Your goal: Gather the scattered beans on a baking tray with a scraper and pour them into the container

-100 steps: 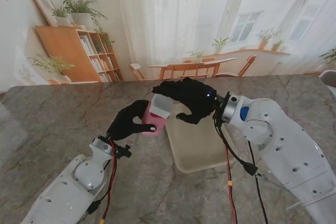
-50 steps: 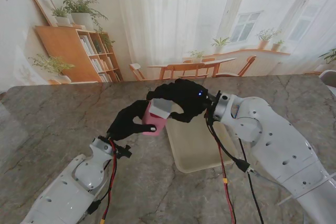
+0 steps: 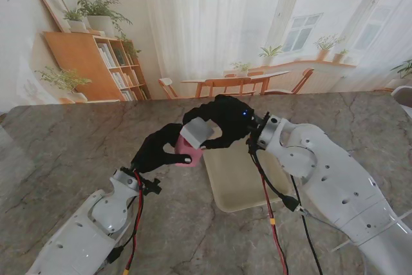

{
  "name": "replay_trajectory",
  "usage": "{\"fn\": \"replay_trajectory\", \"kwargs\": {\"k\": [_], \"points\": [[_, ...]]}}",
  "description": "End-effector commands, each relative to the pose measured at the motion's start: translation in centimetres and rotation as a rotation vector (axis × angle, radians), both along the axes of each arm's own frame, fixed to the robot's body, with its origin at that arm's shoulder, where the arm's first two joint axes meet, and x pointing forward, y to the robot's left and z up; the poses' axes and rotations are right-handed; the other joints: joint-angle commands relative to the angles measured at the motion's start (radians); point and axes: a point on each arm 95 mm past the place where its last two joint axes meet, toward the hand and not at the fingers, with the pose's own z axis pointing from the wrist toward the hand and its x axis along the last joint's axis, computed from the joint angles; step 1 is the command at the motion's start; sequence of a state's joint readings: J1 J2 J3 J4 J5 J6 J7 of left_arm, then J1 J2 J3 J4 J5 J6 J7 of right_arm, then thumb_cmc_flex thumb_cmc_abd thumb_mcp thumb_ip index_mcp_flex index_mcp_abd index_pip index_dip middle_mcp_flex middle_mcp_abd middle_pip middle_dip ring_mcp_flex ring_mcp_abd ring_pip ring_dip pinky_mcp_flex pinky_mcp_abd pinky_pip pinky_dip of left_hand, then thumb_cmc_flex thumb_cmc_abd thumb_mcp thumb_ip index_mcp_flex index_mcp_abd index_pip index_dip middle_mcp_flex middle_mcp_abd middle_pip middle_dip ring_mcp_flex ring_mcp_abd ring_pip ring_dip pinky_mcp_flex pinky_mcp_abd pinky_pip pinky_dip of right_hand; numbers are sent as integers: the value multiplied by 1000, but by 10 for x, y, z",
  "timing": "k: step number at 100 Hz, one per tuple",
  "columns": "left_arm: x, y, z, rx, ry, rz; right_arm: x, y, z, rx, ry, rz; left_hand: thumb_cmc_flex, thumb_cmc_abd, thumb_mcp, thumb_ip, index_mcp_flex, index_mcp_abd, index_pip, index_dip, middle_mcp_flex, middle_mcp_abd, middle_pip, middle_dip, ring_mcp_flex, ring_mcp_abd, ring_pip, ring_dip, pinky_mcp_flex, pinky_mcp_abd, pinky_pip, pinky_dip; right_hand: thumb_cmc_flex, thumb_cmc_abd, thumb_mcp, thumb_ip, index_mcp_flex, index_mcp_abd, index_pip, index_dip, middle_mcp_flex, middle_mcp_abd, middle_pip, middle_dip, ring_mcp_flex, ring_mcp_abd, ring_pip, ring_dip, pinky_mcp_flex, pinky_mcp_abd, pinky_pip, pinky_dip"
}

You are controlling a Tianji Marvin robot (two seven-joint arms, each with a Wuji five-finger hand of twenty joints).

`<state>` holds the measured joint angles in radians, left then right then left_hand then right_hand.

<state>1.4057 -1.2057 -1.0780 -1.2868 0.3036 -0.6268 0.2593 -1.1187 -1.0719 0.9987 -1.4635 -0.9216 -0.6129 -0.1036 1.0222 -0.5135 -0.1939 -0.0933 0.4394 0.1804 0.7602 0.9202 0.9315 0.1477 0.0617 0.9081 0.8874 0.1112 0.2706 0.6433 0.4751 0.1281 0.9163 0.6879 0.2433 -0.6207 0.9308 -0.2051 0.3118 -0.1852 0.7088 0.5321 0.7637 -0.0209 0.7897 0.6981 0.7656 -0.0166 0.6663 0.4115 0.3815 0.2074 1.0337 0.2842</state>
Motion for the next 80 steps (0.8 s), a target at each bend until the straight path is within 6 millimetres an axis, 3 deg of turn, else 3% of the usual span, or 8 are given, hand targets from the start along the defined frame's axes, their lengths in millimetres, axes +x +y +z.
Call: {"fn": "replay_trajectory", "kwargs": {"k": [1, 12, 25, 38, 40, 47, 64, 80], "points": [[0, -1, 1, -6, 4, 5, -3, 6, -5, 10, 13, -4, 268, 181, 254, 39, 54, -258, 220, 56, 110, -245, 144, 59, 22, -83, 16, 21, 8, -50, 6, -4, 29, 159, 25, -1, 148, -206, 290, -11, 25, -162, 23, 19, 27, -35, 16, 24, 6, 13, 26, 3], [0, -1, 1, -6, 3, 7, -3, 7, -8, 12, 7, -26, 269, 182, 254, 39, 54, -257, 220, 57, 111, -245, 145, 60, 22, -83, 17, 21, 7, -51, 6, -4, 8, 208, -45, 6, 197, -221, 291, -41, 43, -150, 18, 20, 38, -27, 23, 35, 1, 21, 26, 4], [0, -1, 1, -6, 3, 11, -4, 8, -10, 14, 1, -70, 269, 182, 255, 39, 53, -256, 219, 57, 110, -244, 145, 60, 21, -83, 17, 21, 6, -50, 7, -3, -33, 283, -140, 36, 271, -214, 311, -15, 49, -111, 2, 19, 34, -2, 27, 46, -15, 42, 29, 7], [0, -1, 1, -9, 5, 14, -6, 11, -12, 32, -5, -122, 269, 182, 255, 39, 52, -254, 218, 58, 109, -243, 145, 61, 20, -82, 18, 21, 4, -49, 8, -3, -89, 341, -200, 102, 337, -178, 357, 86, 50, -77, -18, 21, 29, 21, 35, 56, -31, 61, 32, 12], [0, -1, 1, -9, 6, 14, -6, 11, -12, 32, -6, -129, 269, 183, 255, 38, 52, -253, 218, 58, 109, -243, 145, 61, 20, -82, 18, 22, 4, -49, 8, -3, -104, 353, -214, 122, 350, -168, 346, 158, 46, -69, -26, 19, 27, 27, 34, 57, -32, 65, 33, 13], [0, -1, 1, -8, 5, 18, -7, 12, -13, 37, -9, -151, 269, 184, 254, 38, 50, -253, 217, 58, 108, -242, 145, 61, 19, -82, 18, 21, 4, -50, 9, -3, -138, 357, -239, 121, 360, -148, 378, 188, 39, -49, -52, 6, 22, 36, 34, 58, -39, 73, 33, 15], [0, 2, 1, -5, 10, 31, -11, 14, -17, 52, -8, -188, 269, 184, 257, 38, 50, -250, 216, 59, 106, -238, 145, 63, 16, -79, 19, 22, 0, -47, 11, -2, -200, 348, -272, 117, 310, -88, 385, 204, -24, 9, -121, -25, -18, 71, 13, 55, -71, 95, 24, 13], [0, 5, 2, 0, 15, 48, -15, 14, -20, 42, -3, -188, 269, 187, 258, 37, 48, -247, 214, 60, 104, -237, 145, 63, 15, -78, 20, 22, -2, -46, 13, -2, -197, 320, -262, 118, 210, -48, 330, 200, -88, 39, -178, -49, -58, 84, -9, 50, -89, 97, 16, 11]]}}
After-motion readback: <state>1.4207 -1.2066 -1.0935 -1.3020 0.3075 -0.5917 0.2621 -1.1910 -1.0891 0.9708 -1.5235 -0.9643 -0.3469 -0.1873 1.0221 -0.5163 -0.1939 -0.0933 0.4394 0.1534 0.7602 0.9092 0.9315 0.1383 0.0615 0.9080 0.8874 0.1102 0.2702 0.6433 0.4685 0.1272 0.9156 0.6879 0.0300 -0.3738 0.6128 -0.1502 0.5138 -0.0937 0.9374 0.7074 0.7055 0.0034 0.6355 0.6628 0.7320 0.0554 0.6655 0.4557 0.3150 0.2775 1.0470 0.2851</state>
